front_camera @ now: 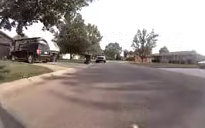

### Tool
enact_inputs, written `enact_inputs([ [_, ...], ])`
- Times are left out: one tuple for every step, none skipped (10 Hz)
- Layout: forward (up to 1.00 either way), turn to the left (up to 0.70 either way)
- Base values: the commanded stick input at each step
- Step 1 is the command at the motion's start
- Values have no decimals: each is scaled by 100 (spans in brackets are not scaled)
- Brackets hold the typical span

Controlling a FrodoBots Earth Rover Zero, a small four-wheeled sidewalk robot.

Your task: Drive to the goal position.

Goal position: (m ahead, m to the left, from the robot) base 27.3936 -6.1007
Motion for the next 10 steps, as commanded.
enact_inputs([
  [100, 0],
  [100, 0],
  [100, 0],
  [100, 0],
  [100, 0],
  [100, 0],
  [100, 0],
  [100, 0],
  [100, 0],
  [100, 0],
])
